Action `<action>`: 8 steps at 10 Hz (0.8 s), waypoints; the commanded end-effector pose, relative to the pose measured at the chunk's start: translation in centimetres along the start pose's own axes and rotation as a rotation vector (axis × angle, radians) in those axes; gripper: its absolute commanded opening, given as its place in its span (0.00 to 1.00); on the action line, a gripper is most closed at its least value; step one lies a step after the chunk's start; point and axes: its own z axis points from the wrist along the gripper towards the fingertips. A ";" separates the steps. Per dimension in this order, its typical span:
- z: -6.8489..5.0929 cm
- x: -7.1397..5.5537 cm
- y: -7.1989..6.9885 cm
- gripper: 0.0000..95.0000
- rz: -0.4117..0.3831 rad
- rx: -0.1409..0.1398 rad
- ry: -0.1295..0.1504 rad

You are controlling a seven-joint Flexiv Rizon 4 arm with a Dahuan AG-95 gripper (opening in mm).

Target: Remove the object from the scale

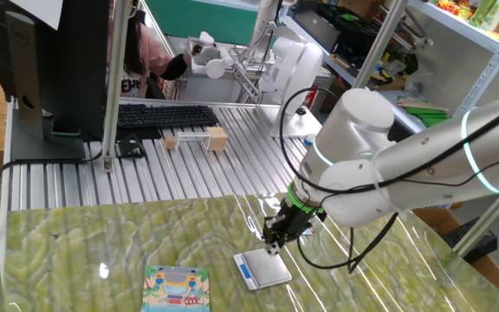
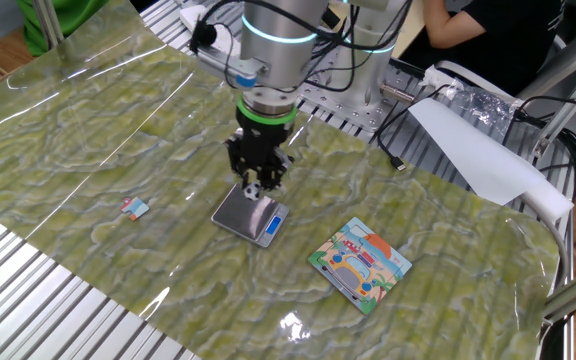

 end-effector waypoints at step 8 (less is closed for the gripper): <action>-2.0 0.4 5.3 0.00 0.028 0.009 0.011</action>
